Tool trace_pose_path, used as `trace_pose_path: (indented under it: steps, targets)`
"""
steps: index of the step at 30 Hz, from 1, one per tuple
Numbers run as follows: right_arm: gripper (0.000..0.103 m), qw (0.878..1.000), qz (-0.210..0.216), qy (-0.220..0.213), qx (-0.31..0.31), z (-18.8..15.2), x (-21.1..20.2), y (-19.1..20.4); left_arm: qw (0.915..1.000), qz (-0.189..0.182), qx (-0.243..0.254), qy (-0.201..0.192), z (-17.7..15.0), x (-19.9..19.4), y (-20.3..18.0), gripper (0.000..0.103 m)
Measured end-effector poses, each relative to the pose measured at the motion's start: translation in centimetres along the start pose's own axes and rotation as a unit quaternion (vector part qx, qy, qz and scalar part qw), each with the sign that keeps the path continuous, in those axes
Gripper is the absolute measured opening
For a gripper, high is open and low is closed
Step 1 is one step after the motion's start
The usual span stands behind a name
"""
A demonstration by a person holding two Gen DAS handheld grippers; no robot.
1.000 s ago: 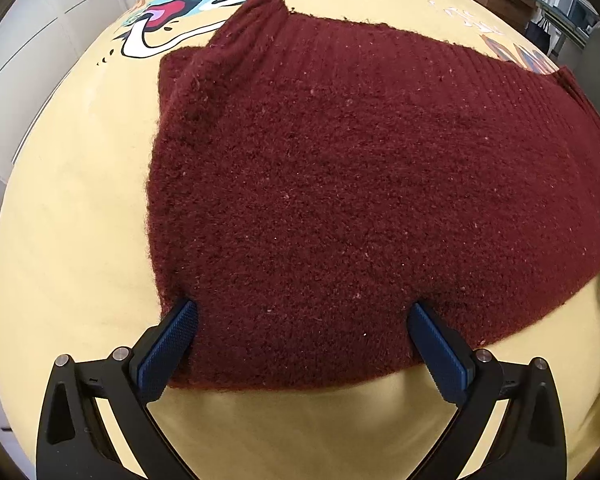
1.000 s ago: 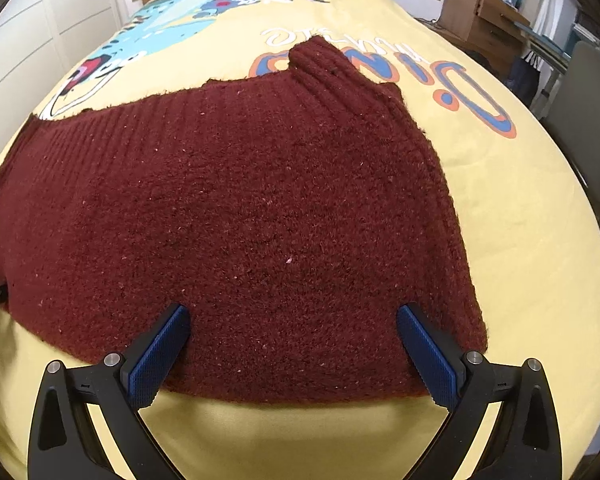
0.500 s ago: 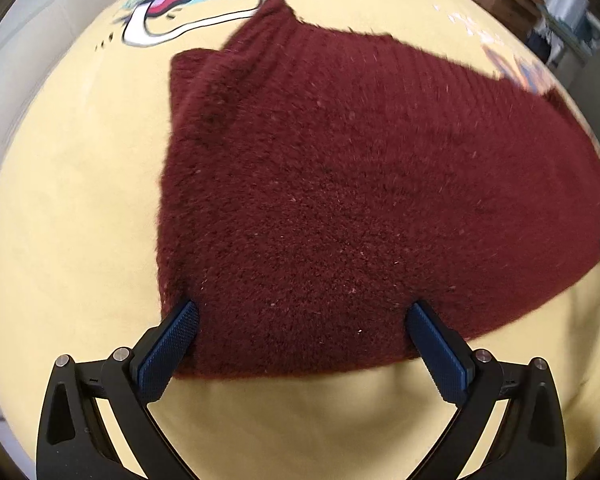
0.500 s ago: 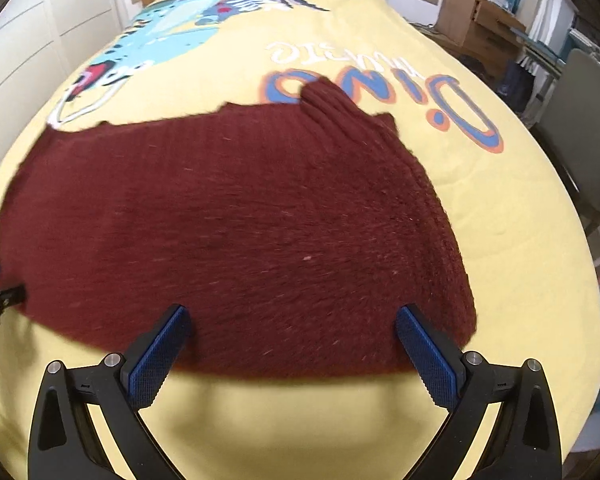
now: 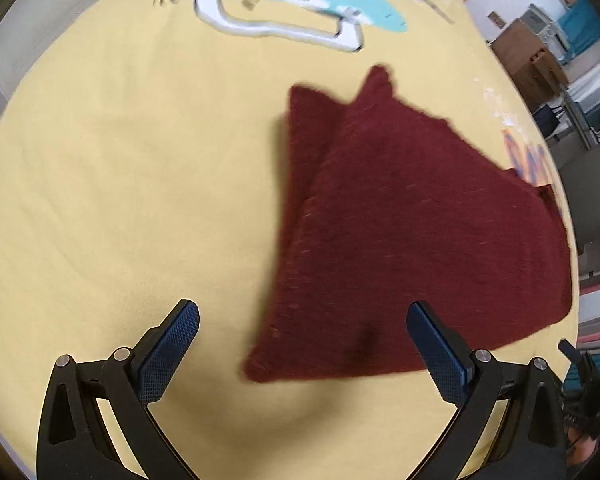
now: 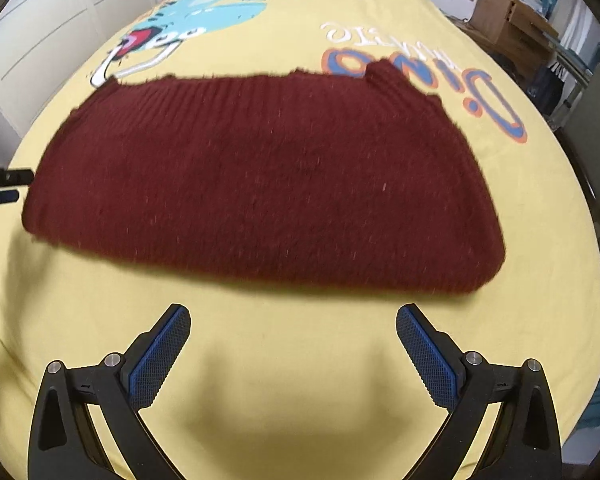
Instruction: Fold small clothes
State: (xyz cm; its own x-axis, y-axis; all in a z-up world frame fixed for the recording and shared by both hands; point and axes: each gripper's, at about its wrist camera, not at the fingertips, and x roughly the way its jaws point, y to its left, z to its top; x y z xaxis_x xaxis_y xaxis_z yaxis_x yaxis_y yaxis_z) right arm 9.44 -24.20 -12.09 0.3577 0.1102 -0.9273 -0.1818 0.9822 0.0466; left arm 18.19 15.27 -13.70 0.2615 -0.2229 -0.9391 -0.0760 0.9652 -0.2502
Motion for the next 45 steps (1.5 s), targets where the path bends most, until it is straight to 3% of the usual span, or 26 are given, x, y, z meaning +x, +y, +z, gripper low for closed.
trace_pose_path:
  steps: [5, 11, 14, 16, 18, 19, 22, 26, 32, 38, 45]
  targets:
    - [0.103, 1.0, -0.007, 0.024, -0.002, -1.3, 0.9, -0.1, 0.9993, -0.025, 0.0, 0.029, 1.9, 4.1, 0.5, 0.102]
    - [0.103, 0.999, -0.022, 0.027, 0.009, -1.6, 0.9, -1.4, 0.9981, -0.051, 0.023, 0.027, 1.4, 5.6, -0.1, 0.101]
    - [0.103, 0.999, -0.027, 0.023, 0.017, -1.5, 0.8, -2.1, 0.9966, -0.064, 0.038, 0.035, 1.0, 6.0, -1.3, 0.074]
    - [0.103, 0.999, -0.027, 0.02, 0.023, -1.4, 0.6, -2.6, 0.9953, -0.081, 0.032, 0.042, 1.1, 6.0, -1.6, 0.047]
    - [0.103, 0.999, -0.027, 0.018, 0.028, -1.5, 0.4, -3.0, 0.9928, -0.106, 0.023, 0.05, 1.4, 5.9, -1.8, 0.032]
    - [0.103, 0.999, -0.026, 0.017, 0.031, -1.5, 0.3, -3.2, 0.9936, -0.1, 0.026, 0.046, 1.5, 5.6, -1.9, 0.03]
    - [0.103, 0.999, -0.025, 0.012, 0.04, -1.7, -0.1, -3.8, 0.9955, -0.076, 0.049, 0.028, 1.5, 3.9, -3.5, 0.027]
    - [0.103, 0.999, -0.025, 0.003, 0.048, -1.8, -0.7, -4.6, 0.9961, -0.08, 0.036, 0.014, 2.3, 1.9, -5.6, 0.026]
    - [0.103, 0.997, -0.031, -0.02, 0.069, -1.3, -2.3, -7.2, 0.9951, -0.083, 0.054, 0.006, 3.5, -2.3, -9.8, 0.026]
    - [0.103, 0.993, -0.037, -0.05, 0.098, -0.4, -4.2, -10.6, 0.9891, -0.081, 0.123, -0.007, 5.0, -5.2, -18.6, 0.025]
    - [0.103, 0.986, -0.049, -0.07, 0.14, -0.4, -6.0, -15.3, 0.9776, -0.082, 0.194, -0.007, 4.2, -4.0, -29.3, 0.025]
